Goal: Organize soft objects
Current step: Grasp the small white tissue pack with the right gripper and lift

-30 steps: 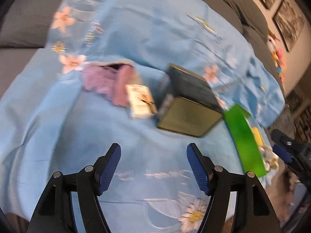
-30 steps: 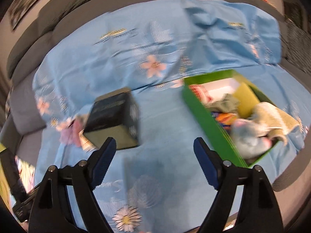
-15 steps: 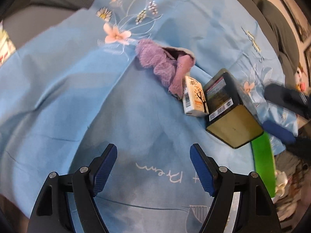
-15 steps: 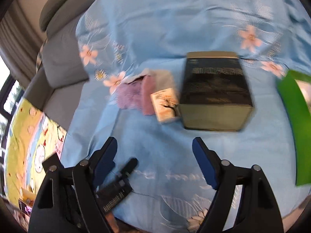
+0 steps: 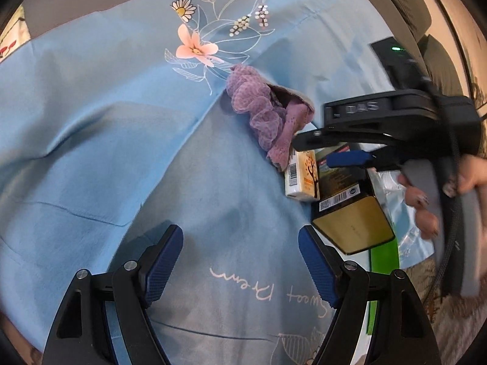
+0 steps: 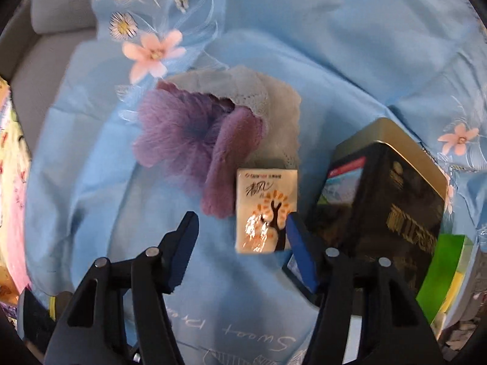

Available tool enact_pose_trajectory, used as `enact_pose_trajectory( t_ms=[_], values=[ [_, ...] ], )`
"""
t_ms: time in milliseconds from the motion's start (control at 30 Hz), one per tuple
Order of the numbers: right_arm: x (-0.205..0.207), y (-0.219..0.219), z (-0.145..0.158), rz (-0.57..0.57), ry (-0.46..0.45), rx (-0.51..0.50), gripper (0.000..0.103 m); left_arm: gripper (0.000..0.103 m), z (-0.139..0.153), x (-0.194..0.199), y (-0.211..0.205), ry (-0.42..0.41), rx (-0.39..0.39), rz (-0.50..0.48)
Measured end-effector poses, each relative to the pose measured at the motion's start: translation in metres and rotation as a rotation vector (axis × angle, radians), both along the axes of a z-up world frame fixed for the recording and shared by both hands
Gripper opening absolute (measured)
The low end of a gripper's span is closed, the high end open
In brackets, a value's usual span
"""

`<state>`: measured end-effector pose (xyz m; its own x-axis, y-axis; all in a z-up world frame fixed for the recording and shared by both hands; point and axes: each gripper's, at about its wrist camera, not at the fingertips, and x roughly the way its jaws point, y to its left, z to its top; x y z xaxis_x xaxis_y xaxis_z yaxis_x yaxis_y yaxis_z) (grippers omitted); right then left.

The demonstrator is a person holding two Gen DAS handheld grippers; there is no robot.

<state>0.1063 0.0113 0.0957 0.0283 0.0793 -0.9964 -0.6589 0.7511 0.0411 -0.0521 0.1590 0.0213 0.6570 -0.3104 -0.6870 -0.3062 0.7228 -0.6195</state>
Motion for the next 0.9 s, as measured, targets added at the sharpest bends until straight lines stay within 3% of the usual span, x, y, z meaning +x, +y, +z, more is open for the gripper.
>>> enact_pose_trajectory(
  t_ms=[200,433,533,700,900],
  values=[
    [0.016,0.010,-0.019,0.032,-0.027,-0.107,0.059,0.079,-0.001,0.002,-0.001,0.001,0.006,-0.008],
    [0.021,0.020,-0.025,0.080,-0.063,-0.130,0.061,0.079,-0.001,0.000,-0.001,0.000,0.008,-0.004],
    [0.019,0.033,-0.029,0.101,-0.012,-0.091,0.050,0.079,-0.001,0.000,-0.001,0.000,0.004,0.001],
    [0.018,0.036,-0.031,0.083,-0.005,-0.081,0.048,0.079,-0.002,0.000,-0.001,-0.001,0.006,0.002],
    [0.007,0.016,-0.014,0.045,0.105,0.068,0.042,0.079,-0.003,-0.001,0.001,-0.005,0.005,0.012]
  ],
)
